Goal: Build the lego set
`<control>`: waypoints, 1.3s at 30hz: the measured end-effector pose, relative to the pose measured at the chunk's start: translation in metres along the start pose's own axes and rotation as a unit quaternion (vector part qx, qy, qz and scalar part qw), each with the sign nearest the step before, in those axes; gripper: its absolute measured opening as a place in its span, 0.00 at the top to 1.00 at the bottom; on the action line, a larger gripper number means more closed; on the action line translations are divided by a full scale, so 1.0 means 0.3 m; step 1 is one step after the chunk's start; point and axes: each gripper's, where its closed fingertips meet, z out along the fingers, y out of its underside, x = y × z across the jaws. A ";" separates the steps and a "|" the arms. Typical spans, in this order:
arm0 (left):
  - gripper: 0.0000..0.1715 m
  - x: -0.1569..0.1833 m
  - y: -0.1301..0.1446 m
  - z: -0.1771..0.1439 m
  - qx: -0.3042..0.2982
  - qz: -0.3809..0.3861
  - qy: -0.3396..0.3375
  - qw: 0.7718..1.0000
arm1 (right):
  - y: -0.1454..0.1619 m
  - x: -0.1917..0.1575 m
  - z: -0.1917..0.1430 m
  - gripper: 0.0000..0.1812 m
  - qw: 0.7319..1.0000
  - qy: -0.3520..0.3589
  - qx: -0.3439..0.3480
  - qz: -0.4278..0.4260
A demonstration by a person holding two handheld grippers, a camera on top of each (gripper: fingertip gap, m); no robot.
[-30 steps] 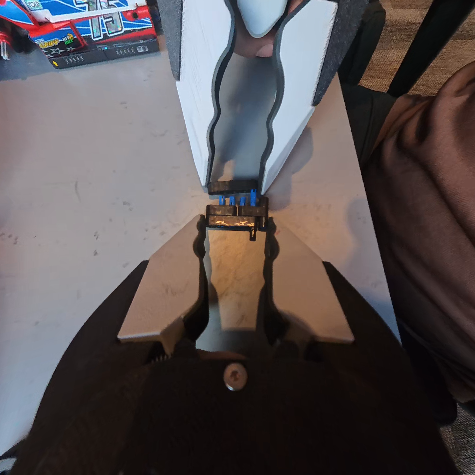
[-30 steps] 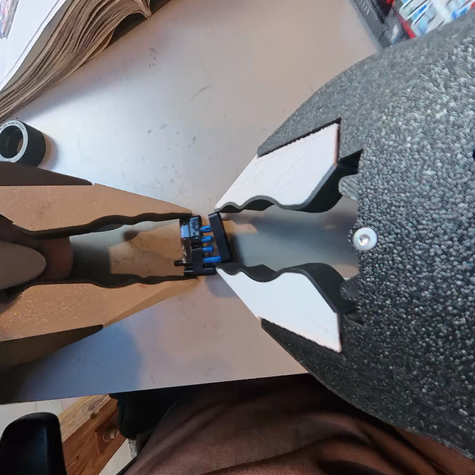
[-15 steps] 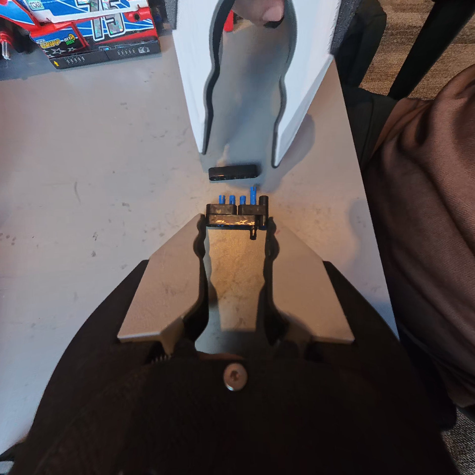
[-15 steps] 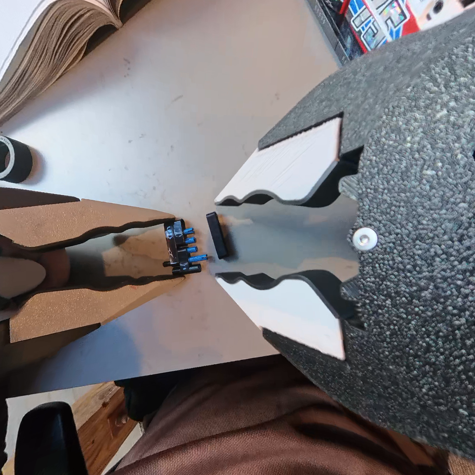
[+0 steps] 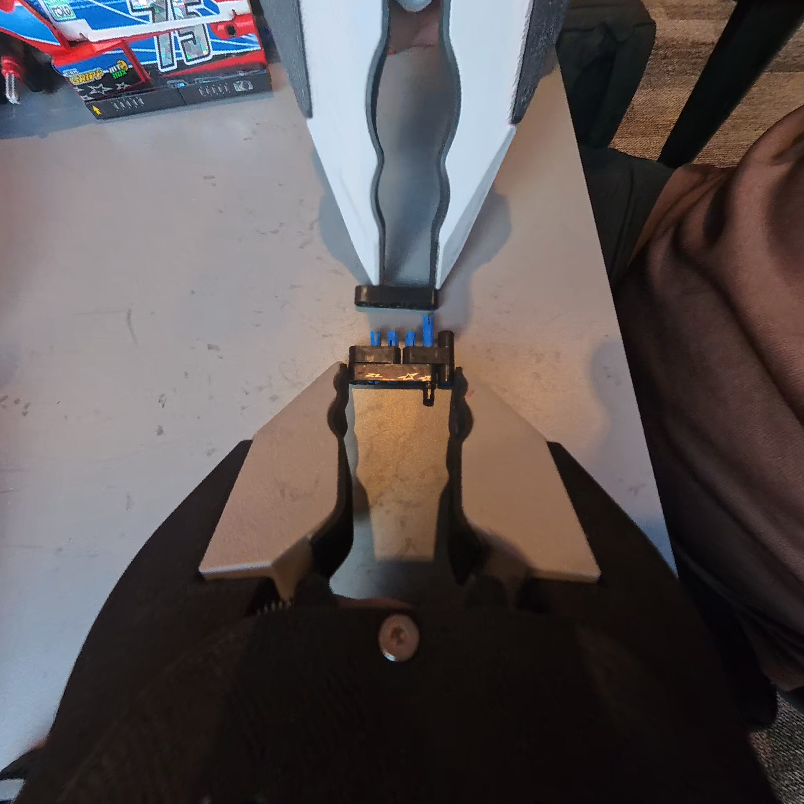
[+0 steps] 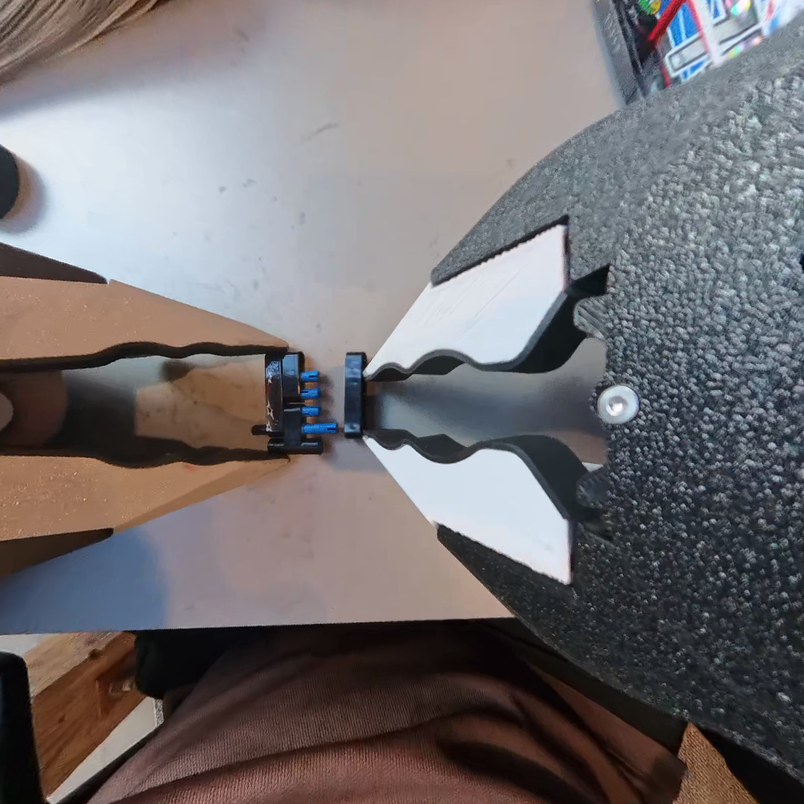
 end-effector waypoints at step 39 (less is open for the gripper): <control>0.74 0.000 0.006 -0.006 0.000 -0.001 0.002 1.000 | -0.036 0.037 -0.022 0.84 0.997 0.021 0.048 0.055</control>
